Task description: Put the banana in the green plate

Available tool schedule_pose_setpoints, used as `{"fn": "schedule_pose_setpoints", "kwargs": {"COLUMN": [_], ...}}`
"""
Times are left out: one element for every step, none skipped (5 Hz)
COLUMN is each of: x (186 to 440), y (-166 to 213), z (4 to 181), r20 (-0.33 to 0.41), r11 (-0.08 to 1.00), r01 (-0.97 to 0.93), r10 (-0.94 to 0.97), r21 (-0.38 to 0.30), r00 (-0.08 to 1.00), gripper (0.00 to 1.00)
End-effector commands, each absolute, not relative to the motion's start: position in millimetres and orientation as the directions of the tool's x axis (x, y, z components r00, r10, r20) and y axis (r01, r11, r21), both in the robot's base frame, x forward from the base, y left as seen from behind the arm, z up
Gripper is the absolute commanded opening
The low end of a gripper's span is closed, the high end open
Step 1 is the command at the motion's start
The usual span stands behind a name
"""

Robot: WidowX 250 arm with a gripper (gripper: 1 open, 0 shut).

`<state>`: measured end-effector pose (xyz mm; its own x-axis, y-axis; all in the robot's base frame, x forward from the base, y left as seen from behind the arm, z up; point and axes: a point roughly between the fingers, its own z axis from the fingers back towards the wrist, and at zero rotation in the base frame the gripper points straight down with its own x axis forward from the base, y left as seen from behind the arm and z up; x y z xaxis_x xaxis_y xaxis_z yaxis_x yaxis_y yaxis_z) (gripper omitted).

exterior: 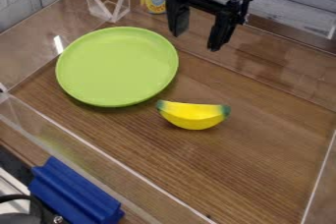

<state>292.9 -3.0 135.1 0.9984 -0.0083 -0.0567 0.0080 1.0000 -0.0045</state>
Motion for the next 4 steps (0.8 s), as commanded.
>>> {"fn": "schedule_pose_setpoints", "kwargs": {"x": [288,281,274,272], "y": [-8,-15,-22,-27], "z": [128.7,121.2,114.0,102.0], "r20": [-0.062,-0.059,-0.043,-0.028], "r11": [0.984,0.932,0.847,0.764], "r01": [0.176,0.362,0.531,0.645], "r10": [-0.177,-0.363,-0.531,-0.646], "r21": [-0.013,-0.023,-0.026,-0.017], "r00": [0.982,0.93,0.846,0.763], "gripper": [1.0,1.0,1.0,1.0]}}
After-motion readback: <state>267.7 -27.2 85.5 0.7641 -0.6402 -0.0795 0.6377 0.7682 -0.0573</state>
